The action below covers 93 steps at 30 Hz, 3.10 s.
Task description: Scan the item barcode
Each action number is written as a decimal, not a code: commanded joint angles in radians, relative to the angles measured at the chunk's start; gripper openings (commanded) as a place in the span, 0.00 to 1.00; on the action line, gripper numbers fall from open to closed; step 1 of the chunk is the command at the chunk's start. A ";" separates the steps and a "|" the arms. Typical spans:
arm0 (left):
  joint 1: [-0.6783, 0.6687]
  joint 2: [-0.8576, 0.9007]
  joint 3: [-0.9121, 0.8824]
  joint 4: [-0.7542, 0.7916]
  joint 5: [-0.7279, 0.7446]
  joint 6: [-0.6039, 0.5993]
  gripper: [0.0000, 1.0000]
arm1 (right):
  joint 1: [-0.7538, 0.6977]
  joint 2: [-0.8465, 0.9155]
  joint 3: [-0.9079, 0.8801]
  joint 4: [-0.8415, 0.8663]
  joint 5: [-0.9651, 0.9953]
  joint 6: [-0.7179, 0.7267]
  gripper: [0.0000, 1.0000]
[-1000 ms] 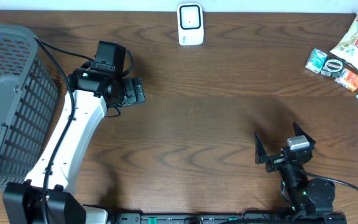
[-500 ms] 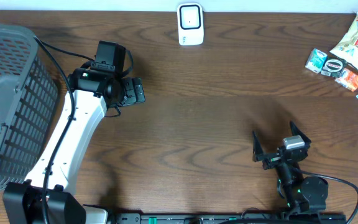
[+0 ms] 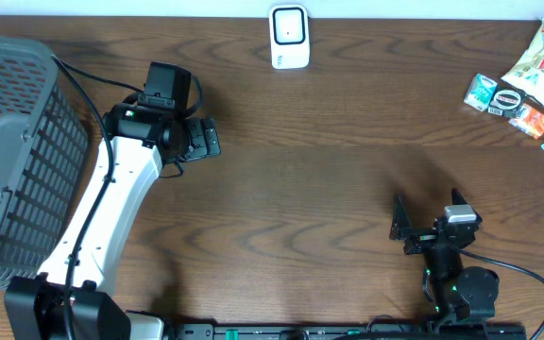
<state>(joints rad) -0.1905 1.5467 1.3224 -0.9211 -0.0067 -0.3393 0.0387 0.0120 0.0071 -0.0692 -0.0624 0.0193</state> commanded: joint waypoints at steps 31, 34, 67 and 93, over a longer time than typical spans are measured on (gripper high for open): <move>0.005 0.002 0.005 -0.006 -0.013 0.006 0.98 | -0.005 -0.006 -0.002 -0.005 0.027 0.017 0.99; 0.005 0.002 0.005 -0.006 -0.013 0.006 0.97 | -0.005 -0.006 -0.002 -0.005 0.026 0.017 0.99; 0.023 -0.229 -0.521 0.348 0.117 0.235 0.98 | -0.005 -0.006 -0.002 -0.005 0.027 0.017 0.99; 0.145 -0.988 -0.958 0.552 0.186 0.380 0.98 | -0.005 -0.006 -0.002 -0.005 0.027 0.017 0.99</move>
<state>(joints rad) -0.0521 0.6640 0.4034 -0.3790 0.1604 0.0139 0.0387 0.0120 0.0071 -0.0700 -0.0471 0.0223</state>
